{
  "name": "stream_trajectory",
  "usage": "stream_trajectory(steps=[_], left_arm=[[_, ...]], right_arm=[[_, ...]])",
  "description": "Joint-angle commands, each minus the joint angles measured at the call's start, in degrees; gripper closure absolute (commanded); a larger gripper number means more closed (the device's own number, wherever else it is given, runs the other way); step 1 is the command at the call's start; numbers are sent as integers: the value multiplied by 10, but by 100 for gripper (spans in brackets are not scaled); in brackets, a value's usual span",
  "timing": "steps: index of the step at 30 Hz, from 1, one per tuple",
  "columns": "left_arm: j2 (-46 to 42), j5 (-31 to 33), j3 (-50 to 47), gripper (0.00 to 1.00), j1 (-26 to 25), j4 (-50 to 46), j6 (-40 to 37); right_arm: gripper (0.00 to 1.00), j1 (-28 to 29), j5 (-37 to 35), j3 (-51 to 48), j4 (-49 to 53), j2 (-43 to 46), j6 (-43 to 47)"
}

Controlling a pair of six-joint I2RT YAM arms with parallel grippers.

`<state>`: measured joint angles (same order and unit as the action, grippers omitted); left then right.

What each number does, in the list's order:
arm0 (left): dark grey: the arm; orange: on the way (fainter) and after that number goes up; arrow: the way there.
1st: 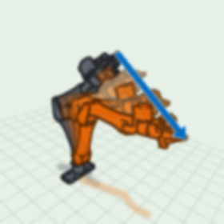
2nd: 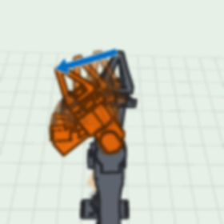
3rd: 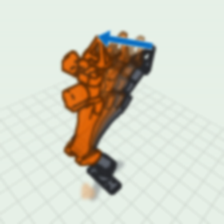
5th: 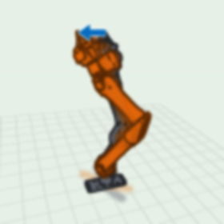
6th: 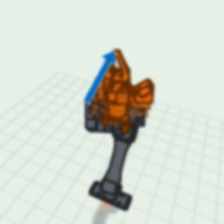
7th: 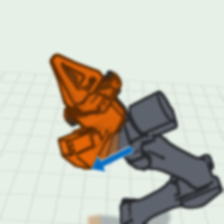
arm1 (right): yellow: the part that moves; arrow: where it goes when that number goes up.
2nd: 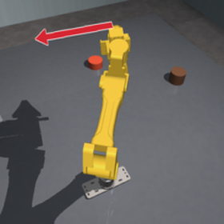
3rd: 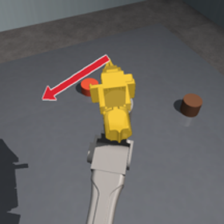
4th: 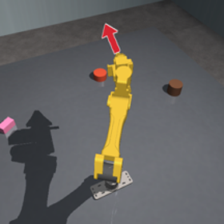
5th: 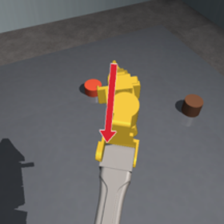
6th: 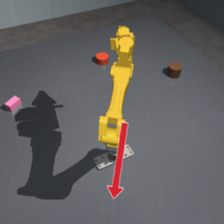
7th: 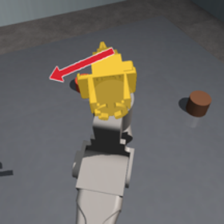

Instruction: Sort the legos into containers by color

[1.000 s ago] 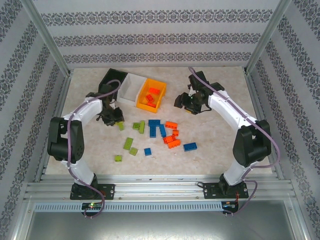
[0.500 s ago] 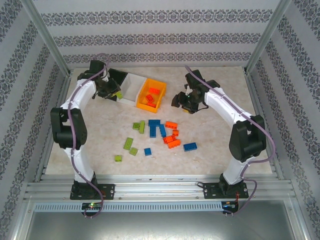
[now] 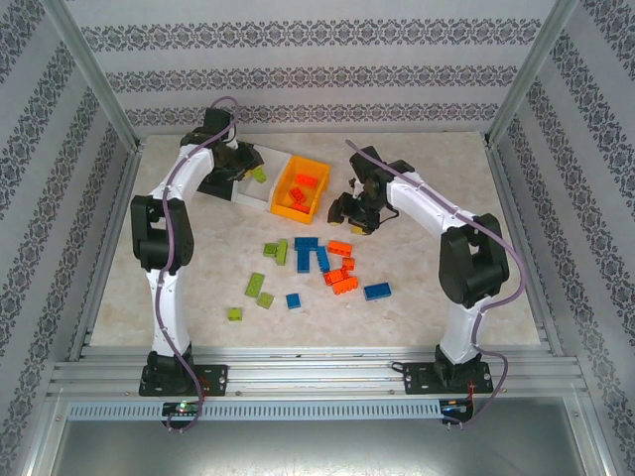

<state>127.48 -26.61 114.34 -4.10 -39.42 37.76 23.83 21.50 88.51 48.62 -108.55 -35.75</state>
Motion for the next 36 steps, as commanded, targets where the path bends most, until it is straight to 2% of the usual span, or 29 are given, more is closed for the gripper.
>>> stream_trajectory(steps=[1, 5, 9, 16, 20, 23, 26, 36], left_arm=[[12, -2, 29, 56, -3, -43, -6], [-17, 8, 30, 48, -11, -65, -23], [-87, 28, -20, 46, -22, -87, -55], [-283, 51, -261, 46, -72, -105, -120], [-368, 84, -409, 45, -152, -103, -132], [-389, 92, -490, 43, -198, -84, -105], [-392, 104, -535, 41, -219, -57, -84], [-338, 145, -559, 39, -221, -43, -116]], right_arm=[[39, 1, -5, 11, 17, 8, 14], [39, 2, -6, 7, 14, 18, 13], [39, 2, -12, 1, 12, 34, 16], [39, 6, -31, -65, 1, 98, 15], [38, 9, -39, -127, -16, 138, 5], [38, 17, -41, -158, -27, 162, -7], [38, 31, -51, -180, -35, 181, -17], [38, 46, -53, -196, -37, 197, -22]])
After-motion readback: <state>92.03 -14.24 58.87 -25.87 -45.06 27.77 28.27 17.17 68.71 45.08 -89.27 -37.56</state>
